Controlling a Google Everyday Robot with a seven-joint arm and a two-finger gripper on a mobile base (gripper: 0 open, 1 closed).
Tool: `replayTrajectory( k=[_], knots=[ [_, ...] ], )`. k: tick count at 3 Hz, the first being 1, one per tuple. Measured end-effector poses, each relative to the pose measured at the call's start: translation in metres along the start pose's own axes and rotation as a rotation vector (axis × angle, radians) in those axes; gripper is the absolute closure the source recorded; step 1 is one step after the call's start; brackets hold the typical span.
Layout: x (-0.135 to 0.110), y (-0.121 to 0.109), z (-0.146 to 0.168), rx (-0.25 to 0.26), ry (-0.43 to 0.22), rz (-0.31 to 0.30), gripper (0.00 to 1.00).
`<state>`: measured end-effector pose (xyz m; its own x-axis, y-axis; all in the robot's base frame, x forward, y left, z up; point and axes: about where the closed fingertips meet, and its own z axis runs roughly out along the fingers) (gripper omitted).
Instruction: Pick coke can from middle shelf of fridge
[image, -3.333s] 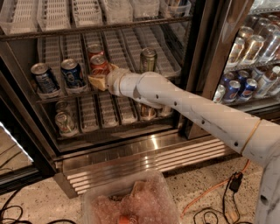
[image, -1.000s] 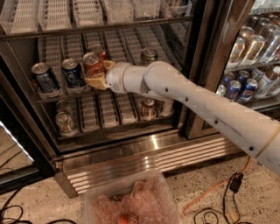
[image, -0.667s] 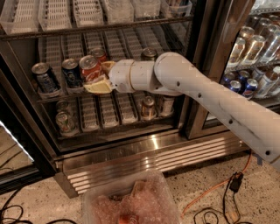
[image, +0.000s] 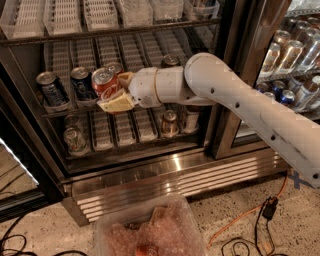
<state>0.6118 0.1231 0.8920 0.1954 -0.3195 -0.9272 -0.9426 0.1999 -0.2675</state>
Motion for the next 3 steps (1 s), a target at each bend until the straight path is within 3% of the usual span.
replayTrajectory(
  k=[3],
  knots=[
    [0.009, 0.024, -0.01, -0.067, 0.033, 0.01, 1.0]
  ],
)
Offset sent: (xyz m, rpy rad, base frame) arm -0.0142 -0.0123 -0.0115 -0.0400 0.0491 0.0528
